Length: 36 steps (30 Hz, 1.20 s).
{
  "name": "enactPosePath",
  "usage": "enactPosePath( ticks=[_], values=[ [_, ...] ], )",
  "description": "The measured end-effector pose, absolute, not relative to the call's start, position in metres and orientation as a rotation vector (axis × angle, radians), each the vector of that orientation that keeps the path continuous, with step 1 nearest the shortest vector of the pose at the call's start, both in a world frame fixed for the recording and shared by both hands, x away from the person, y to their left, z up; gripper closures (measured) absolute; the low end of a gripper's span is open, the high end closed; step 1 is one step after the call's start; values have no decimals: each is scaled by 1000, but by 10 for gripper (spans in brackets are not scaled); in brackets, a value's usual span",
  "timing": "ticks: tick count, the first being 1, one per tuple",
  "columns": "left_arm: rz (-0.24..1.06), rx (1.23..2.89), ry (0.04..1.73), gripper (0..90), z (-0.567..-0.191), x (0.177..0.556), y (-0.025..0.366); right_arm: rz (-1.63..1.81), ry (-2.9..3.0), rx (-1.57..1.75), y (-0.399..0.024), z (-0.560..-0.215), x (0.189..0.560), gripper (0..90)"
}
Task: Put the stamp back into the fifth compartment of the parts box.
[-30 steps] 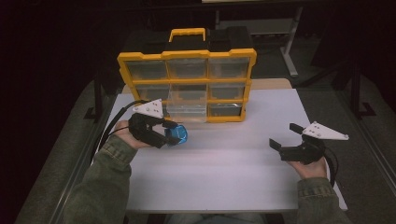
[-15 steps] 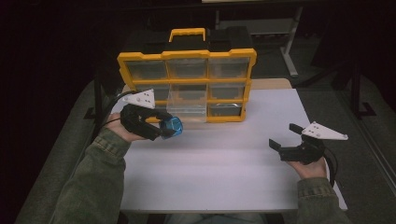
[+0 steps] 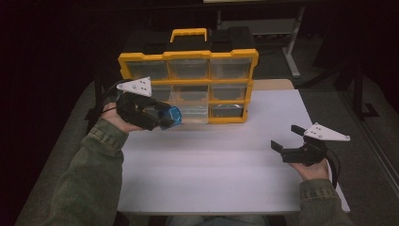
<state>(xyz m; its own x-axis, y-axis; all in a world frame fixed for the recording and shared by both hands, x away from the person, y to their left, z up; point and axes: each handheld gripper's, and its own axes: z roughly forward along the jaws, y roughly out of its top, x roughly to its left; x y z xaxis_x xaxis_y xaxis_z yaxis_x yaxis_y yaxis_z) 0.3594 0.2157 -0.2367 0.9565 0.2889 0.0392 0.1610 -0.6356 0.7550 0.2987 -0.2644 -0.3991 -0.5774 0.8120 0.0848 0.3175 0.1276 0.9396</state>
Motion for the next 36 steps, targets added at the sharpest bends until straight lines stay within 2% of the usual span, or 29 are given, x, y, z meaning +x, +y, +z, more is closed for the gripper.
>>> enactPosePath(
  ticks=[19, 36],
  values=[
    [240, 2275, 308, 417, -210, 376, 205, 1451, 1961, 1087, -264, -399, 299, 0],
    [260, 2283, 322, 417, -201, 395, 195, 1447, 1968, 1084, -264, -400, 300, 0]
  ],
)
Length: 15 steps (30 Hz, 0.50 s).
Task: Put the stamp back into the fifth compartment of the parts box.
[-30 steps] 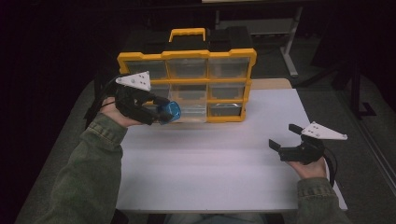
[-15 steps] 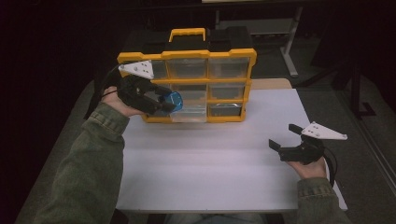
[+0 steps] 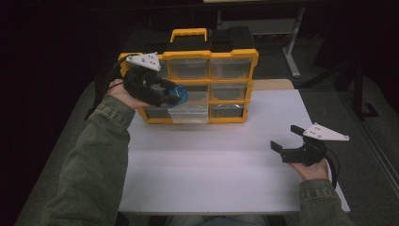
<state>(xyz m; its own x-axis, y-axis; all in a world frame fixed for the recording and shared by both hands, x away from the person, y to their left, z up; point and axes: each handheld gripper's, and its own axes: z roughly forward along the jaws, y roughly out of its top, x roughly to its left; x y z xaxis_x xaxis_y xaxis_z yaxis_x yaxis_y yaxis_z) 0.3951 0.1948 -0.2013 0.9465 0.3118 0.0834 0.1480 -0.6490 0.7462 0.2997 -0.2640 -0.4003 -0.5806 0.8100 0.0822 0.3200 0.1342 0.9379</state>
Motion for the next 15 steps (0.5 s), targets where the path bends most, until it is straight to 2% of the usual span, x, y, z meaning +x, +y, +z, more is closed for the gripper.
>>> enactPosePath(
  ticks=[15],
  values=[
    [264, 2295, 329, 417, -207, 423, 170, 1451, 1968, 1085, -265, -400, 300, 0]
  ],
)
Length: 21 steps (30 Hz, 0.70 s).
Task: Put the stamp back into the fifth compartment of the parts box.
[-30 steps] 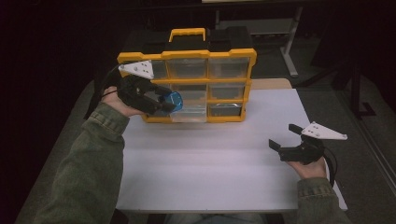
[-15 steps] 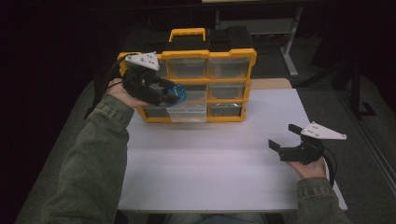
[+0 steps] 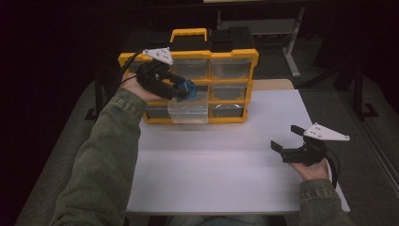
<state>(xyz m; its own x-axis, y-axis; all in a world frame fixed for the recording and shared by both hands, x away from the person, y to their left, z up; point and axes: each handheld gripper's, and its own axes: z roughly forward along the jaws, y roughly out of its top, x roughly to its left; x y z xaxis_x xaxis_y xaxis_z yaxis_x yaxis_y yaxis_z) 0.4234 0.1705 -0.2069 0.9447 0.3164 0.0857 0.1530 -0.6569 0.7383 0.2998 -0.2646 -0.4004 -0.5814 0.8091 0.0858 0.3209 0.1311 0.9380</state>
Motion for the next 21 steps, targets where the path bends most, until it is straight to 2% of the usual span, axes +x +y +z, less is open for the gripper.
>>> enactPosePath(
  ticks=[9, 21],
  values=[
    [321, 2309, 335, 417, -212, 435, 161, 1451, 1967, 1086, -265, -400, 299, 0],
    [305, 2343, 386, 414, -224, 446, 153, 1448, 1973, 1084, -264, -401, 299, 0]
  ],
)
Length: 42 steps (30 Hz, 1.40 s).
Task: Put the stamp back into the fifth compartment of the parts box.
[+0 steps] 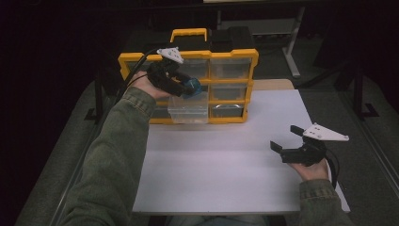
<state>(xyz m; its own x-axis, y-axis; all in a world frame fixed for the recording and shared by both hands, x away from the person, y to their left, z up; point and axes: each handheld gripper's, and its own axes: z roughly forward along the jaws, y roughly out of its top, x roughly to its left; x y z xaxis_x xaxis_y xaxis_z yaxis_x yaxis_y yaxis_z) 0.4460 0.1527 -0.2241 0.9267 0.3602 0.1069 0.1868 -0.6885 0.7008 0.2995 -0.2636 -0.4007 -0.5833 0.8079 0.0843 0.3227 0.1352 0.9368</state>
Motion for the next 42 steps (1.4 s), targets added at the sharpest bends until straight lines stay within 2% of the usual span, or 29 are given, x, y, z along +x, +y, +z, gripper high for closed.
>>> enactPosePath(
  ticks=[5, 8, 11, 13, 15, 17, 42],
  values=[
    [286, 2359, 444, 407, -230, 449, 152, 1446, 1979, 1089, -263, -401, 300, 0],
    [264, 2339, 441, 360, -231, 447, 155, 1443, 1981, 1093, -263, -401, 300, 0],
    [294, 2343, 440, 236, -231, 444, 155, 1444, 1978, 1094, -264, -401, 300, 0],
    [385, 2354, 440, 114, -231, 435, 152, 1443, 1978, 1095, -264, -401, 300, 0],
    [384, 2351, 440, 80, -230, 431, 151, 1443, 1978, 1094, -264, -401, 300, 0],
    [410, 2350, 423, 0, -229, 422, 149, 1445, 1974, 1093, -264, -400, 299, 0],
    [523, 2207, 442, 0, -230, 389, 189, 1441, 1987, 1094, -262, -402, 300, 0]
  ],
)
